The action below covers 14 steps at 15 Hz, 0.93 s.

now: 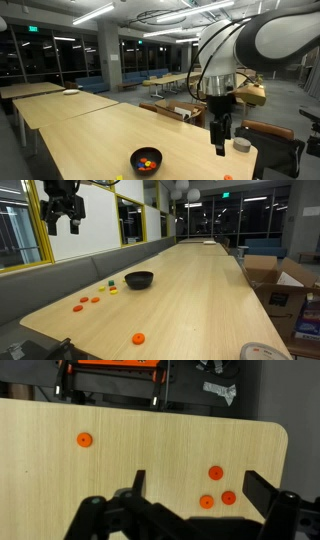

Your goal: Put three yellow circles into the bowl.

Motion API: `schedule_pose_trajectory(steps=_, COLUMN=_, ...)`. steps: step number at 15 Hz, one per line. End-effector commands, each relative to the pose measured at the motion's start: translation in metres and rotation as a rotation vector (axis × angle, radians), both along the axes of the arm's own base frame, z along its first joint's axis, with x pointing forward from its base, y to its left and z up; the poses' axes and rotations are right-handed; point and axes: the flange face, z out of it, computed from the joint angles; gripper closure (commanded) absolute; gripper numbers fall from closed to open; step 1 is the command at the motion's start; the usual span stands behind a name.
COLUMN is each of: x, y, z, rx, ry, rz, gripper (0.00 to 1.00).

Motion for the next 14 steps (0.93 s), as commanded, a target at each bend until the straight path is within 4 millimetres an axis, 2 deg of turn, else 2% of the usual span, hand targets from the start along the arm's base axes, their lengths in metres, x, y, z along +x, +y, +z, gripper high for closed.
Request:
schedule_pose_trajectory(steps=1, x=0.001, y=0.001, z=0.002, rx=0.002, ry=-0.003, rz=0.001, gripper=0.0)
schedule_pose_trajectory(steps=5, x=0.002, y=0.002, z=0.007, rx=0.006, ry=-0.014, rz=0.002, gripper=0.0)
schedule_pose_trajectory(steps=7, x=0.004, y=0.0, z=0.003, rx=0.001, ry=-0.03, rz=-0.009, gripper=0.0)
schedule_pose_trajectory(steps=10, x=0.004, y=-0.003, z=-0.025, rx=0.014, ry=-0.049, rz=0.003, gripper=0.0)
schedule_pose_trajectory(steps=14, x=-0.001, y=0.004, z=-0.076, rx=0.035, ry=-0.105, rz=-0.019, gripper=0.0)
